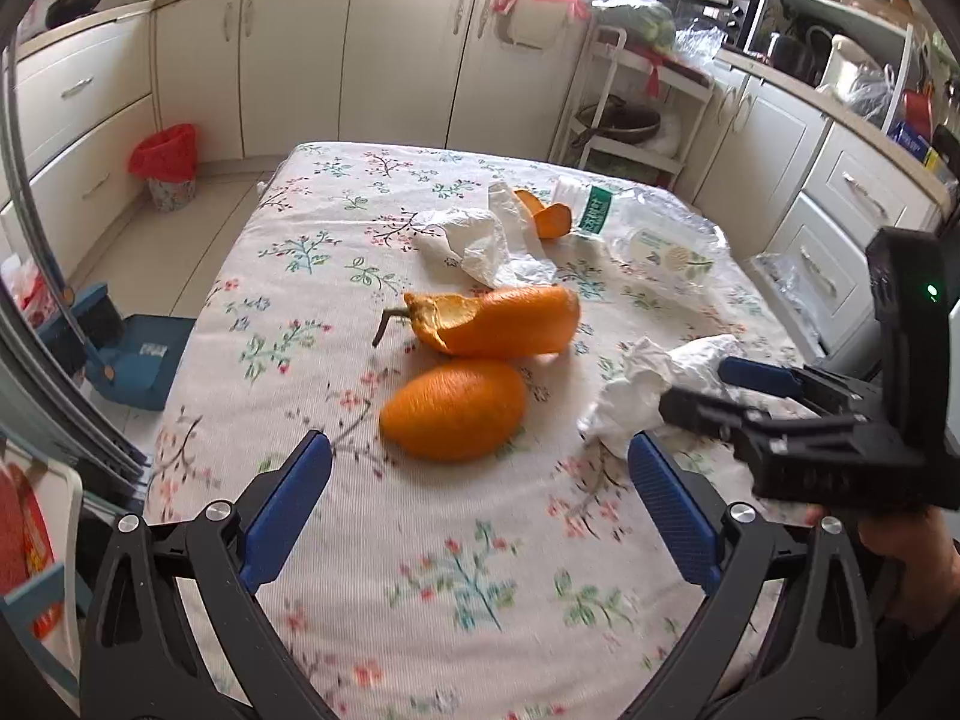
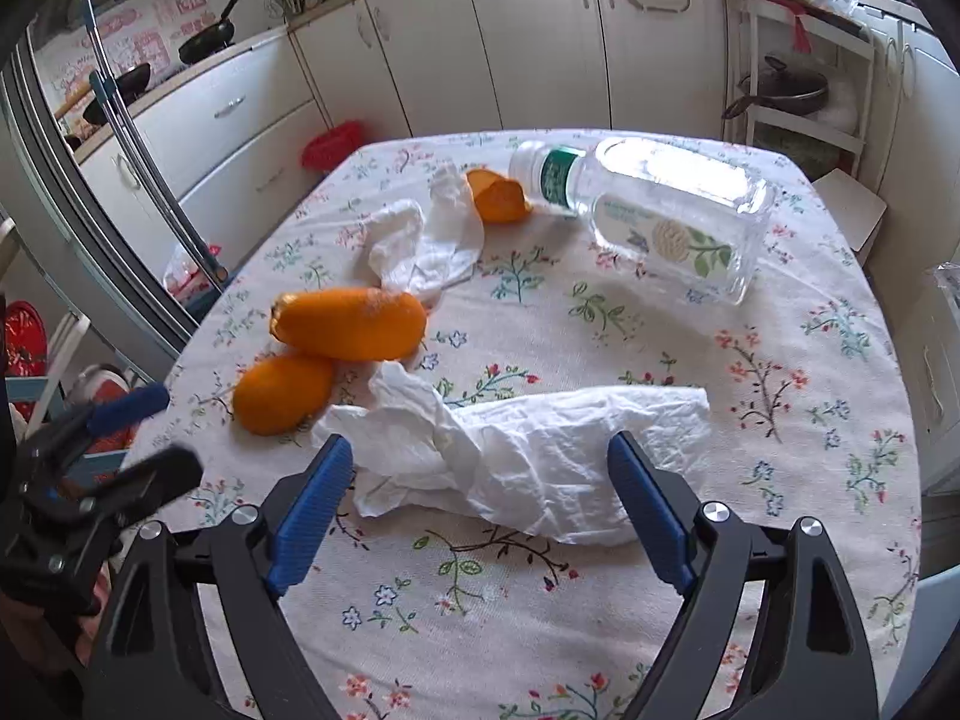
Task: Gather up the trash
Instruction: 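Grasp the orange with left gripper while right grasps a white tissue, then carry the orange and tissue over the yellow bucket with both grippers, then open both grippers over the bucket to drop orange and tissue, then move both open grippers back to the table toward the peels and tissue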
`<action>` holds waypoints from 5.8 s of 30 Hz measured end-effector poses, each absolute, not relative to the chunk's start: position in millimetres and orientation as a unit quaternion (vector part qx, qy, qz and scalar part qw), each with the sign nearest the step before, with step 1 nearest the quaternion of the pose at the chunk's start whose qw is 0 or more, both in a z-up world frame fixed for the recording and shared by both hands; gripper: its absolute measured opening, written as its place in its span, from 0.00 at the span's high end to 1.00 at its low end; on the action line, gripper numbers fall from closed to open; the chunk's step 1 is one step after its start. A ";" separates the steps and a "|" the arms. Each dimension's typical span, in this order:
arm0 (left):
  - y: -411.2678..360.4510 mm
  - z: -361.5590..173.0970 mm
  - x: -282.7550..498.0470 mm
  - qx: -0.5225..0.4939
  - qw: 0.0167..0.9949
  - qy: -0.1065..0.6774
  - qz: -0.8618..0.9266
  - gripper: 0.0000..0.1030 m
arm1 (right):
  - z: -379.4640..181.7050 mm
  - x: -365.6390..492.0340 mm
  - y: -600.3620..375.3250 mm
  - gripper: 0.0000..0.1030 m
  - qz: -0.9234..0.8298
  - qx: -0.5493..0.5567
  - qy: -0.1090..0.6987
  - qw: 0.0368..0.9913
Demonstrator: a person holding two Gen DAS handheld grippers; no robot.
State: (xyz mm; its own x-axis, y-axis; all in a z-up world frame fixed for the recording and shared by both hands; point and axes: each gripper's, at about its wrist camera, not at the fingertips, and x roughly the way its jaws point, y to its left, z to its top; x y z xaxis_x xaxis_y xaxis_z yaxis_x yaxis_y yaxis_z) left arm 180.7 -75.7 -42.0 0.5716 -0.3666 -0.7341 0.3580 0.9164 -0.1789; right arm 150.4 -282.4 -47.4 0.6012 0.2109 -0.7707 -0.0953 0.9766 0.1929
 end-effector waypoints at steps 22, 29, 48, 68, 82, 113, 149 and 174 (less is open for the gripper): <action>-92.1 -64.6 197.2 -0.007 0.867 0.452 -0.208 0.83 | -54.5 156.7 -290.5 0.90 0.083 0.062 0.440 0.892; -81.8 -55.7 162.1 -0.035 0.867 0.449 -0.215 0.86 | -37.1 130.5 -304.7 0.91 0.094 0.115 0.420 0.895; -62.1 -22.4 58.6 -0.054 0.870 0.432 -0.230 0.86 | -9.0 25.0 -321.5 0.91 0.147 0.249 0.353 0.890; -56.7 -4.3 -20.8 -0.022 0.876 0.415 -0.245 0.86 | -10.6 -61.3 -303.1 0.91 0.209 0.268 0.340 0.877; -50.7 -3.3 -60.0 -0.007 0.873 0.417 -0.253 0.86 | -15.2 -100.3 -286.9 0.91 0.239 0.254 0.351 0.869; -50.6 -32.4 -91.8 0.022 0.851 0.461 -0.251 0.86 | -38.7 -120.1 -259.5 0.91 0.242 0.208 0.432 0.843; -50.7 -23.1 -105.6 0.062 0.864 0.447 -0.221 0.49 | -54.2 -118.0 -259.0 0.53 0.202 0.205 0.469 0.835; 7.1 -46.0 -22.3 -0.045 0.877 0.446 -0.174 0.45 | -30.5 -70.1 -265.4 0.43 0.163 0.233 0.405 0.869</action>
State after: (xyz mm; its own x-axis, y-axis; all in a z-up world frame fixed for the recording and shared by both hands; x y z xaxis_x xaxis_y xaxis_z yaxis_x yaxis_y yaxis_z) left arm -22.3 7.1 -46.0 0.5419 -0.3443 -0.7667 0.2646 0.9358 -0.2331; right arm -70.1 -265.4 -30.5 0.6194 0.4724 -0.6271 -0.0950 0.8380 0.5374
